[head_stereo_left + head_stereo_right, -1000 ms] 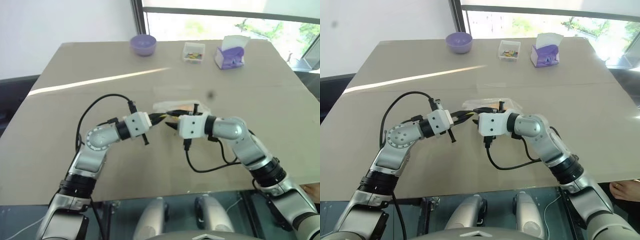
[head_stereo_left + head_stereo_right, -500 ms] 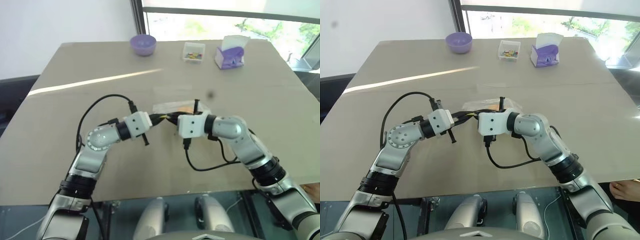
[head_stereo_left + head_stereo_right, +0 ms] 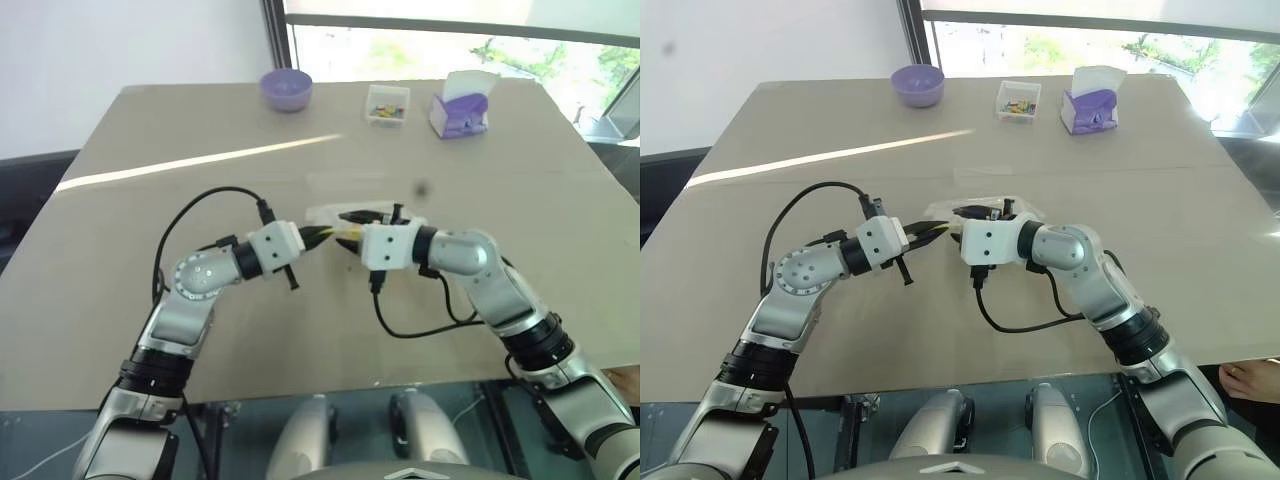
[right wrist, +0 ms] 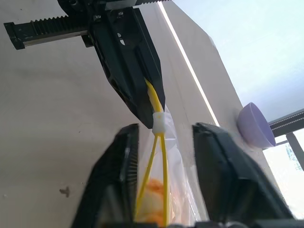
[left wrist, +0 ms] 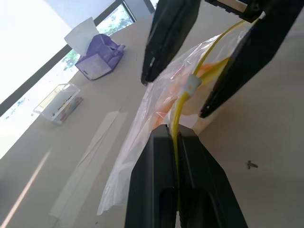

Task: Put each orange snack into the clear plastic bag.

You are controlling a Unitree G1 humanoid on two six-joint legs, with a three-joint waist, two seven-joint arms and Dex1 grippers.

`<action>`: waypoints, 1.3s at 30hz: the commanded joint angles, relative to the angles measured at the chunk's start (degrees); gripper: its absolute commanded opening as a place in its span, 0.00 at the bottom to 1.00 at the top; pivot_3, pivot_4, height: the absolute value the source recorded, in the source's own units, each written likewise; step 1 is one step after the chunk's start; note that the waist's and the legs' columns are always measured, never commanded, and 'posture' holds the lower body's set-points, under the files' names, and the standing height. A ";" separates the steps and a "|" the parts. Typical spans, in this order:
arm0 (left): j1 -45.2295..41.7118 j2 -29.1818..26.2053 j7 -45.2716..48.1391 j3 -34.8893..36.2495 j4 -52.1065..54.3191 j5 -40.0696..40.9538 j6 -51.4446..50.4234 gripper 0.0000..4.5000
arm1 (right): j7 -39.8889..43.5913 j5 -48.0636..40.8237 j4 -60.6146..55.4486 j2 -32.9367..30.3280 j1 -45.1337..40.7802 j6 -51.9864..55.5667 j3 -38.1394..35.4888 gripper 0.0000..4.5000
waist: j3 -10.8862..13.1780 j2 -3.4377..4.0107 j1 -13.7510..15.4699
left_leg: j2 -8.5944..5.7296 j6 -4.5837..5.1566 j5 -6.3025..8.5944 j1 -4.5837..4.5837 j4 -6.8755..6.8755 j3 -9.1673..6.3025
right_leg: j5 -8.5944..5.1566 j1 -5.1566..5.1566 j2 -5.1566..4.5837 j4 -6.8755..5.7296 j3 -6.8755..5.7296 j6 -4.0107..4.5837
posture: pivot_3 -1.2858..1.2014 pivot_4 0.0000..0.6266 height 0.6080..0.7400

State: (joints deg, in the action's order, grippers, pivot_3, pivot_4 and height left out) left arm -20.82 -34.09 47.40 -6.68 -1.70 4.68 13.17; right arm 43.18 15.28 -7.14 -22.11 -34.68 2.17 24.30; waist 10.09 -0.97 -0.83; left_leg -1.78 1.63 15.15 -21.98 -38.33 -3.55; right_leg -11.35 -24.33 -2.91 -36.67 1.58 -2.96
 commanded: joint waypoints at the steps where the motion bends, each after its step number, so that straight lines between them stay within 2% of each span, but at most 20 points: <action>1: -0.93 0.00 -0.57 1.51 2.74 0.72 0.09 0.00 | -0.62 -0.37 -1.87 0.09 -0.18 -1.13 -1.11 0.21 | 0.00 0.00 0.00 | 0.00 0.00 0.00 0.00 0.00 0.00 | 0.00 0.00 0.00 0.00 0.00 0.00 | 0.52 0.24 1.00; 24: -1.13 -0.02 -0.59 1.38 2.66 0.69 -0.21 0.00 | -0.40 0.33 -2.21 0.66 -0.57 -1.35 -0.52 0.21 | 0.00 0.00 0.00 | 0.00 0.00 0.00 0.00 0.00 0.00 | 0.00 0.00 0.00 0.00 0.00 0.00 | 0.52 0.24 1.00; 25: -1.08 -0.03 -0.61 1.38 2.71 0.68 -0.21 0.00 | -0.40 0.36 -2.21 0.66 -0.58 -1.35 -0.53 0.09 | 0.00 0.00 0.00 | 0.00 0.00 0.00 0.00 0.00 0.00 | 0.00 0.00 0.00 0.00 0.00 0.00 | 0.52 0.24 1.00; 26: -1.01 -0.03 -0.63 1.38 2.78 0.67 -0.23 0.00 | -0.40 0.37 -2.26 0.64 -0.57 -1.36 -0.55 0.02 | 0.00 0.00 0.00 | 0.00 0.00 0.00 0.00 0.00 0.00 | 0.00 0.00 0.00 0.00 0.00 0.00 | 0.52 0.24 1.00; 27: -0.94 -0.04 -0.64 1.38 2.84 0.66 -0.23 0.00 | -0.38 0.37 -2.31 0.63 -0.56 -1.35 -0.58 0.00 | 0.00 0.00 0.00 | 0.00 0.00 0.00 0.00 0.00 0.00 | 0.00 0.00 0.00 0.00 0.00 0.00 | 0.52 0.24 1.00; 39: -0.81 -0.36 -0.50 1.51 1.68 0.34 0.60 0.00 | -0.46 0.83 -2.07 -0.05 -0.53 -1.18 -1.17 0.00 | 0.00 0.00 0.00 | 0.00 0.00 0.00 0.00 0.00 0.00 | 0.00 0.00 0.00 0.01 0.00 0.00 | 0.52 0.24 1.00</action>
State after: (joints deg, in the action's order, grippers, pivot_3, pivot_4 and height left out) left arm -21.14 -34.10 47.21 -6.69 -1.66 4.66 12.87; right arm 43.22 15.89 -7.16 -21.72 -34.68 1.64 24.33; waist 10.09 -0.97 -0.83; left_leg -1.77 1.63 15.15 -21.98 -38.32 -3.55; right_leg -11.35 -24.33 -2.91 -36.66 1.58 -2.96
